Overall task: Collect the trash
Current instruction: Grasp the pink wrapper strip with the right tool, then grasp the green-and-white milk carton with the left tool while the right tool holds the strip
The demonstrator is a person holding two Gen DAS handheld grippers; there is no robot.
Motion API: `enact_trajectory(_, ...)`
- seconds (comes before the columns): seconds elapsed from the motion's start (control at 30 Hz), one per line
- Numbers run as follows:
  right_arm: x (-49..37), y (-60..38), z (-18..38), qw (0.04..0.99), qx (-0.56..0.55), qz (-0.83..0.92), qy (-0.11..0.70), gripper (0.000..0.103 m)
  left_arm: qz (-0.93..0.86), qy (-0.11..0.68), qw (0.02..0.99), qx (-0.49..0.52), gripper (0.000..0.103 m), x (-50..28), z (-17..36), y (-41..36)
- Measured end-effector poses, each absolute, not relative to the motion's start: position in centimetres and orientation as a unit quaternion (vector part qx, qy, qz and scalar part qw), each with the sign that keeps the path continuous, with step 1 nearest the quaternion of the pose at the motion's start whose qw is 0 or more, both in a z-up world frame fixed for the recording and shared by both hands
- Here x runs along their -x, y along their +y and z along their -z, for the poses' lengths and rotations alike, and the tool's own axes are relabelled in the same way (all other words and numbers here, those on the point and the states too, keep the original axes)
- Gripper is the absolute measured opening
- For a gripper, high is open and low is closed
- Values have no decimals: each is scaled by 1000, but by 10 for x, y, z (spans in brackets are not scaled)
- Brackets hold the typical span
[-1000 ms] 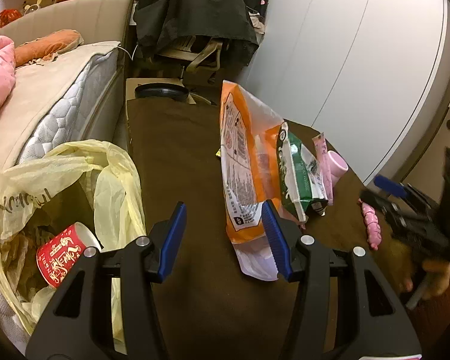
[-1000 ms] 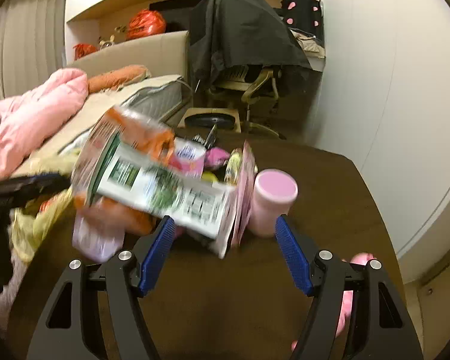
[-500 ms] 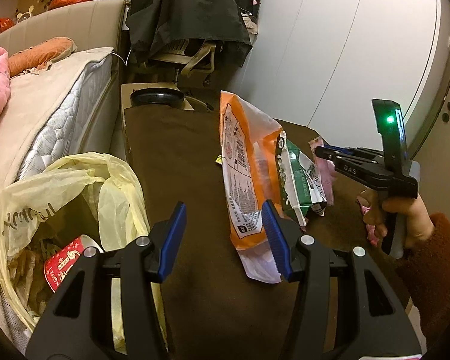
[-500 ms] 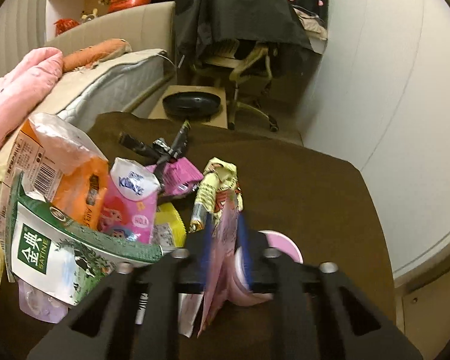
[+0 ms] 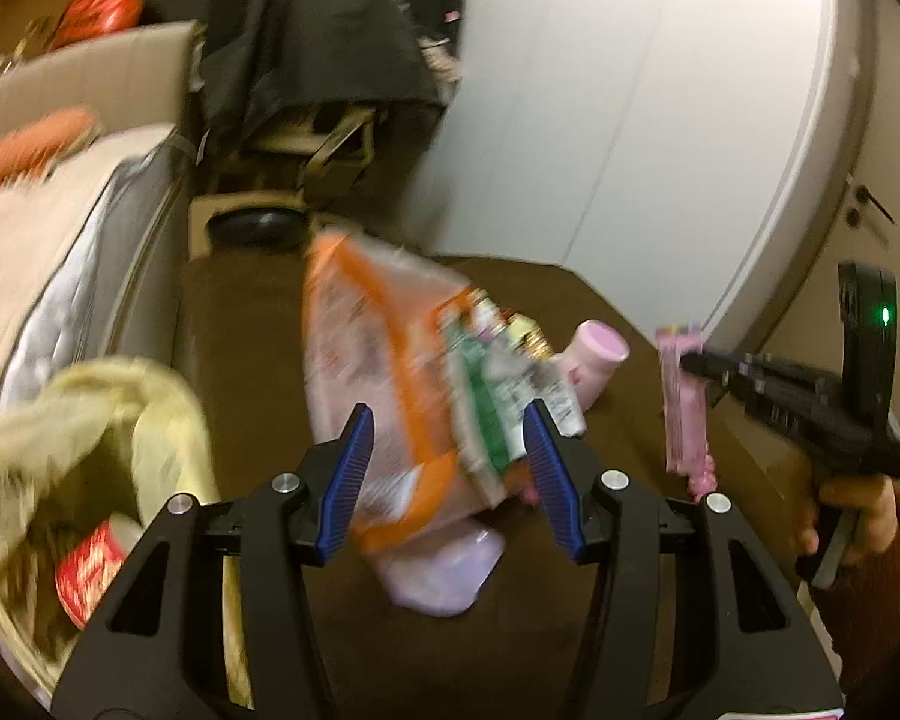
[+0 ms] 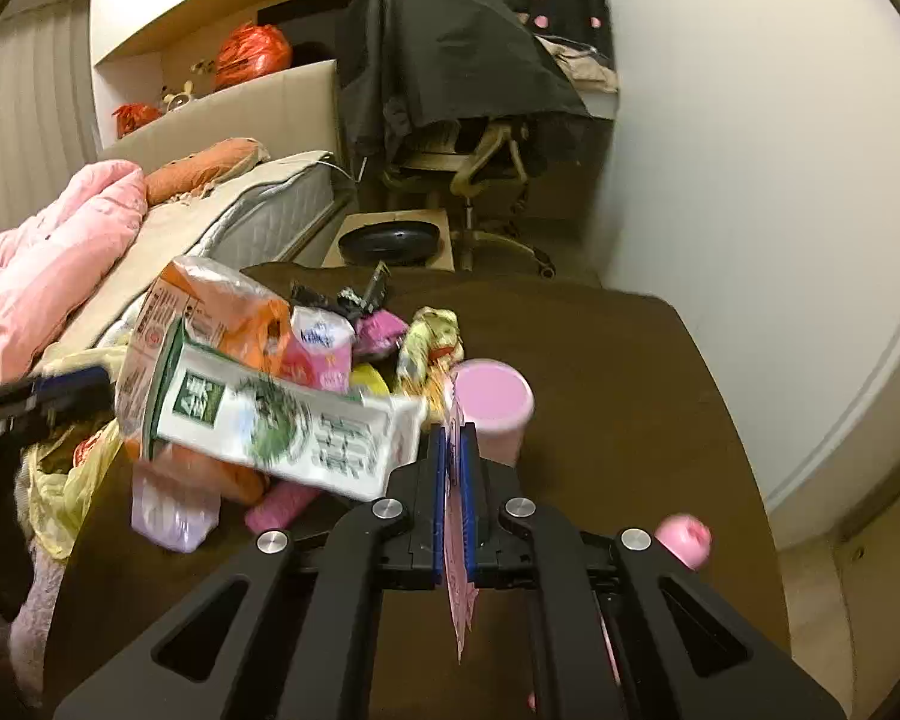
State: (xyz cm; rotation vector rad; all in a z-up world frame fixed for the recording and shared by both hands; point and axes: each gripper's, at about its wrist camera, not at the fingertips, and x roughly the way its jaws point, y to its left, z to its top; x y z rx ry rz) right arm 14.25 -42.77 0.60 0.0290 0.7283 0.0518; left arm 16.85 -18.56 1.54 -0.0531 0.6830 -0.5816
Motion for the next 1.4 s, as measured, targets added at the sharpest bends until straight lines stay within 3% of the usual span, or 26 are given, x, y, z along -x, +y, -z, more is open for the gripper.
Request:
enact_trajectory(0.17, -117, -441, 7, 930, -27, -17, 366, 6, 315, 311, 896, -45, 50, -188, -33, -237)
enact_trajectory(0.33, -99, -448, 14, 927, -42, -22, 371, 6, 311, 343, 881, -95, 50, -213, -22, -268)
enact_trajectory(0.6, -92, -456, 20, 927, -58, -28, 369, 6, 355, 435, 826, -50, 50, -180, 13, -248)
enact_trajectory(1.07, -78, -465, 25, 927, -79, -29, 365, 6, 320, 410, 847, -115, 50, -179, 29, -288)
enact_trajectory(1.27, -71, -461, 25, 929, -78, -39, 361, 6, 303, 446, 837, -90, 50, -196, 48, -293)
enact_trajectory(1.3, -72, -461, 25, 928, -77, -40, 361, 6, 303, 446, 838, -86, 49, -195, 48, -291)
enact_trajectory(1.4, -73, -460, 23, 928, -78, -39, 362, 6, 315, 454, 830, -72, 31, -191, 44, -287)
